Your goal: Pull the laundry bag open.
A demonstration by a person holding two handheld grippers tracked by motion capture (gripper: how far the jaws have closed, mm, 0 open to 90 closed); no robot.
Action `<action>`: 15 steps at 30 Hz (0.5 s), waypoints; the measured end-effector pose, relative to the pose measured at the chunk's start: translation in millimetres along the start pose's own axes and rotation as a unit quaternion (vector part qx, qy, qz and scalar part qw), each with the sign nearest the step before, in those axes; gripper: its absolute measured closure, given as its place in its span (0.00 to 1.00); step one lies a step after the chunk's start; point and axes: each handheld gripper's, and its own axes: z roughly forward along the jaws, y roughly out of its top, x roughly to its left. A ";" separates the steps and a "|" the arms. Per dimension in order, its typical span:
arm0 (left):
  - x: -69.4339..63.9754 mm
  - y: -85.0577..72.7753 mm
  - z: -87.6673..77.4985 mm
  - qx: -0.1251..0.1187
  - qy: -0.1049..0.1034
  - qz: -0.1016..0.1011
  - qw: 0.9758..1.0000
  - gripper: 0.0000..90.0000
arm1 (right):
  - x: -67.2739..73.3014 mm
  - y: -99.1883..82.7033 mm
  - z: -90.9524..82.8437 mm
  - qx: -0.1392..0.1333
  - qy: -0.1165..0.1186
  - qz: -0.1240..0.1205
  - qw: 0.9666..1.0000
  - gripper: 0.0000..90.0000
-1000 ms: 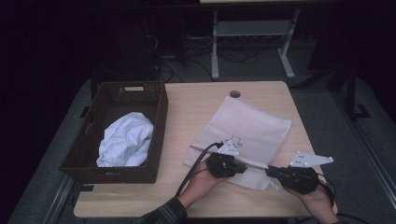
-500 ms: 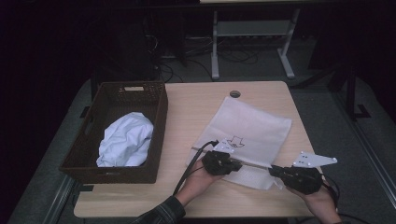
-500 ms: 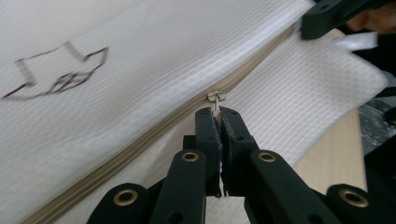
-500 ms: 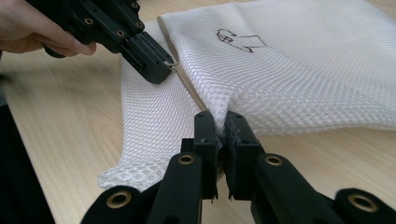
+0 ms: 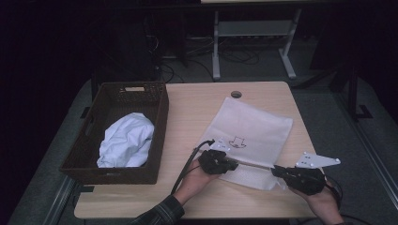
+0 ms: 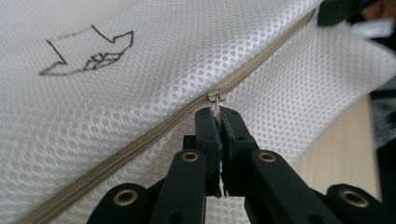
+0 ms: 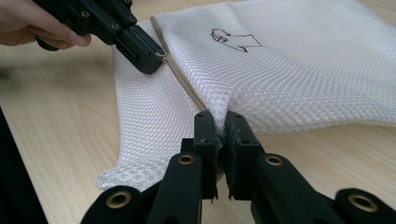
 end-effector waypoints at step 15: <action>1.6 -6.0 -17.1 -0.015 -0.014 -0.003 1.000 0.97 | -2.8 -1.6 -2.2 -0.004 -0.011 0.006 1.000 0.93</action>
